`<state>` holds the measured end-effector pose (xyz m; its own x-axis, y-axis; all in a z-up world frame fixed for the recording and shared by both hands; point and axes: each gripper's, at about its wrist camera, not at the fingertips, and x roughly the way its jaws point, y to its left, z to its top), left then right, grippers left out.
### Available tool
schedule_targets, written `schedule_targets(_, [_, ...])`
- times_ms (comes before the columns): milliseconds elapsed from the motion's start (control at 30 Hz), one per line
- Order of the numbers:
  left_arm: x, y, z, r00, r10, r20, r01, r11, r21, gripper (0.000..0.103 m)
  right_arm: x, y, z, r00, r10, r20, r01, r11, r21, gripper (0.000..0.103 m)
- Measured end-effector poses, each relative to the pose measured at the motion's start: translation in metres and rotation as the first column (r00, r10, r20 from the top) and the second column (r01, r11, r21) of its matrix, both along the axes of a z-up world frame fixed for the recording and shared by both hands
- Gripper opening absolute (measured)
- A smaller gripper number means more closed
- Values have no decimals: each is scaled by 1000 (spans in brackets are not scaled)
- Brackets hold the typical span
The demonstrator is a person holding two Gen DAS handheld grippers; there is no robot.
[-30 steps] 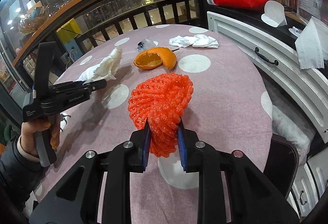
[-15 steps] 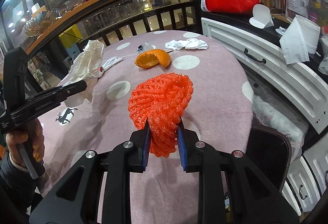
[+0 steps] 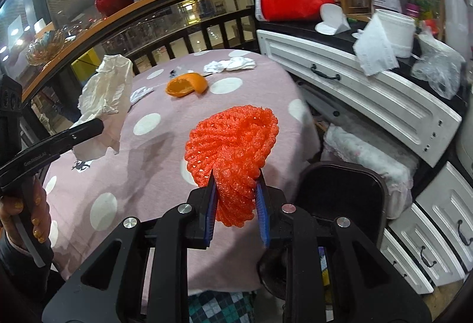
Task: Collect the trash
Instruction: 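Carry the wrapper and orange net to the black bin and release both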
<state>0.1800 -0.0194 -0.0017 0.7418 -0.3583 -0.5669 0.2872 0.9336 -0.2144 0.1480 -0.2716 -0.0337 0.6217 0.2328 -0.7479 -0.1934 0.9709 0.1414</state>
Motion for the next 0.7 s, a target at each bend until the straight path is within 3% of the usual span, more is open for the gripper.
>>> schedule_targets(400, [-15,-65,15,990,-137,35,138,990,-25,18,-10,-89,-33,978,-188,-95,181,981,-72,24])
schedule_targets(700, [-20,-105,18,976,-214,43,215,976,-15,18,4,-120,-101,939,-234,-251,210,970,-121,24])
